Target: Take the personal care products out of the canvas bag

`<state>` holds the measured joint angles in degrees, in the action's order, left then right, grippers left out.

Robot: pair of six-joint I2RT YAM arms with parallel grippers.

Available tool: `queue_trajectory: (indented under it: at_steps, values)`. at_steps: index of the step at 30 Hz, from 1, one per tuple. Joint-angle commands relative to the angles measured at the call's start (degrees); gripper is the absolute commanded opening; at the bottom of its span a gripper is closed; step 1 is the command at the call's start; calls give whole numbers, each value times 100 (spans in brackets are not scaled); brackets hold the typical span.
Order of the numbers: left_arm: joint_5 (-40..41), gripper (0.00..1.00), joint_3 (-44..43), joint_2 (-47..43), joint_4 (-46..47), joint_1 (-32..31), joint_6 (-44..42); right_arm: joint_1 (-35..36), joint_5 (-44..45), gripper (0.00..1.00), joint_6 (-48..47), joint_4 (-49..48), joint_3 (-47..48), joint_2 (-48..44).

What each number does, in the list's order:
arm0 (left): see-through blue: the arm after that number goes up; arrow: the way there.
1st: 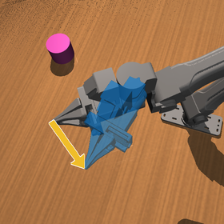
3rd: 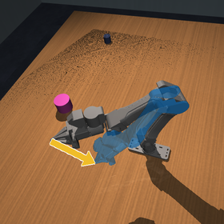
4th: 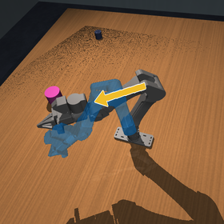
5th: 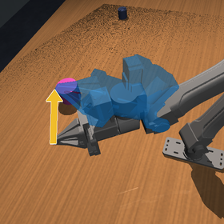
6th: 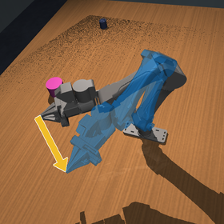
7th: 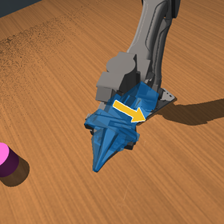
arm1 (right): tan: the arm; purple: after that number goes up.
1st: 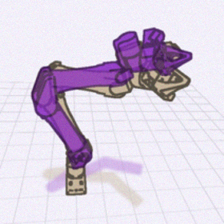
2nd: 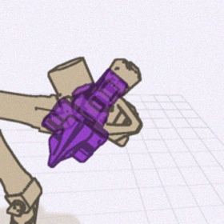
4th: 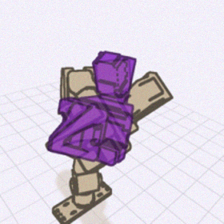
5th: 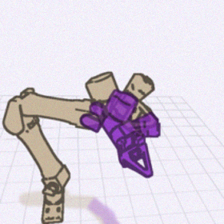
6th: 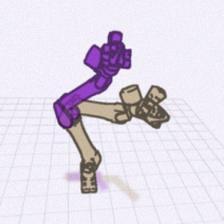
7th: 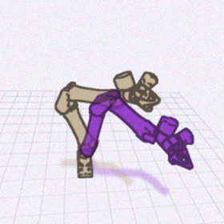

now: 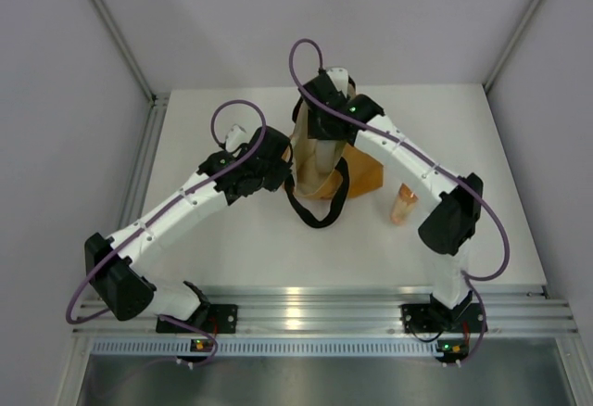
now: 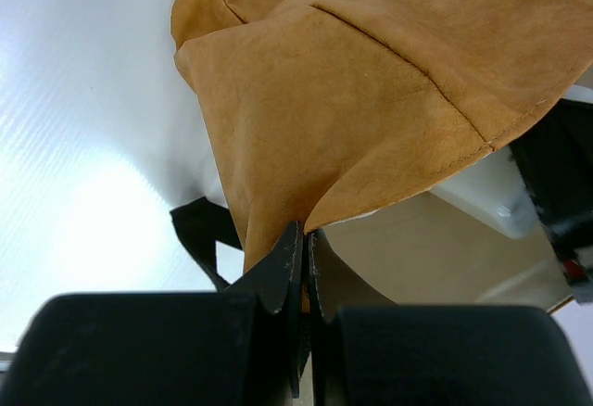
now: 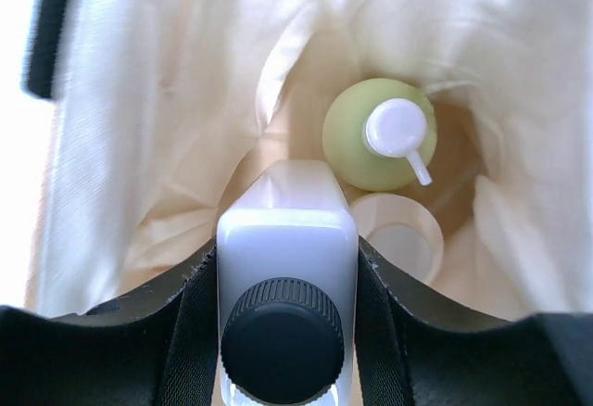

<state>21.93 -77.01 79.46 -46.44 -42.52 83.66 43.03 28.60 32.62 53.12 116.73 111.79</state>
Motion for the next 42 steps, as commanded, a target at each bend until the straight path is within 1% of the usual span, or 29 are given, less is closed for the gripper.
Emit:
queue_trajectory:
  at_steps: [1, 10, 14, 18, 24, 27, 30, 31, 33, 34, 36, 40, 42]
  values:
    - [206, 0, 90, -36, -155, 7, 19, 145, 41, 0, -344, 65, 719, -702]
    - [250, 0, 99, -36, -155, 7, 45, 189, -478, 0, -765, 356, 1053, -1159]
    - [259, 0, 108, -36, -164, 7, 37, 180, -688, 0, -880, 821, 1773, -1115]
    - [268, 0, 169, -45, -164, 7, 45, 154, -935, 0, -951, 796, 1976, -1334]
    - [215, 0, 239, -54, -164, 7, 107, -74, -1128, 0, -854, 787, 2267, -1721]
    - [215, 0, 231, -45, -155, 7, 107, -338, -1120, 0, -828, 796, 2171, -2010]
    - [215, 0, 231, -62, -155, 7, 116, -759, -1181, 0, -854, 796, 1881, -2318]
    - [215, 0, 231, -62, -155, 7, 107, -1022, -1277, 0, -871, 796, 1802, -2398]
    - [215, 0, 248, -80, -155, 7, 107, -1260, -1339, 0, -941, 787, 1634, -2599]
    - [215, 0, 257, -80, -164, 7, 116, -1531, -1383, 0, -977, 796, 1582, -2644]
    - [224, 0, 275, -89, -155, 7, 116, -1796, -1427, 0, -1125, 796, 1397, -2794]
    - [224, 0, 283, -106, -155, 7, 116, -2569, -1515, 0, -1390, 778, 888, -2961]
    - [224, 0, 275, -124, -155, 7, 116, -2885, -1480, 0, -1591, 665, 441, -3083]
